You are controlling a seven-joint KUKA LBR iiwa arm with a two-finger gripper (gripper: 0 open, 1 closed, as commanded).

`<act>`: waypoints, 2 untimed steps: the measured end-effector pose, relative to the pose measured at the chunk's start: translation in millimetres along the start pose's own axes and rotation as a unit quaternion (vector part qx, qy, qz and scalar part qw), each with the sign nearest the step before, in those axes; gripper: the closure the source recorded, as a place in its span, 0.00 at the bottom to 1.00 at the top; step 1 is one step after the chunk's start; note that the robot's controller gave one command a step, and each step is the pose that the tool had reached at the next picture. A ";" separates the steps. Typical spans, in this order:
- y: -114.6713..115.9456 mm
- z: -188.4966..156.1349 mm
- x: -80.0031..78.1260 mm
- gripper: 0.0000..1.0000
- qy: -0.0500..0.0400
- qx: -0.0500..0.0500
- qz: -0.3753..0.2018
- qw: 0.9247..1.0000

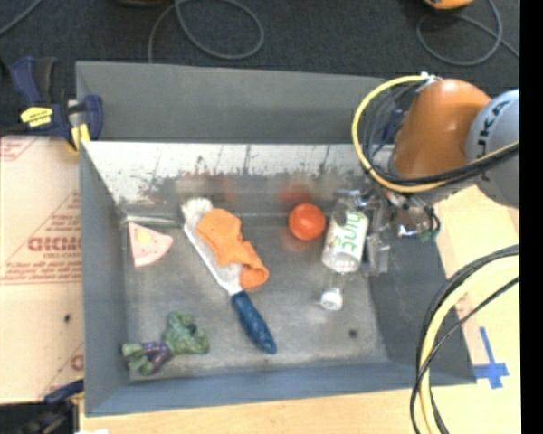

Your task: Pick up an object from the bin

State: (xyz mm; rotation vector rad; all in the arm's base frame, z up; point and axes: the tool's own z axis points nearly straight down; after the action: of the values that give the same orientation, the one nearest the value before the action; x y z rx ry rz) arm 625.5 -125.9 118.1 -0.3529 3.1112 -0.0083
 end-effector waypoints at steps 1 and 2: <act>33.7 41.4 -22.3 1.00 -0.006 0.002 -0.137 0.990; 33.7 41.4 -22.3 1.00 -0.006 0.002 -0.137 0.990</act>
Offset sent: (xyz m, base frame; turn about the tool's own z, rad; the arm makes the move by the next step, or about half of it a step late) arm 0.0000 0.0000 0.0000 0.0000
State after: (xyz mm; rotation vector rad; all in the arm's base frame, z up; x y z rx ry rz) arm 640.1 -88.2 76.7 -0.7742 3.0222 -0.0138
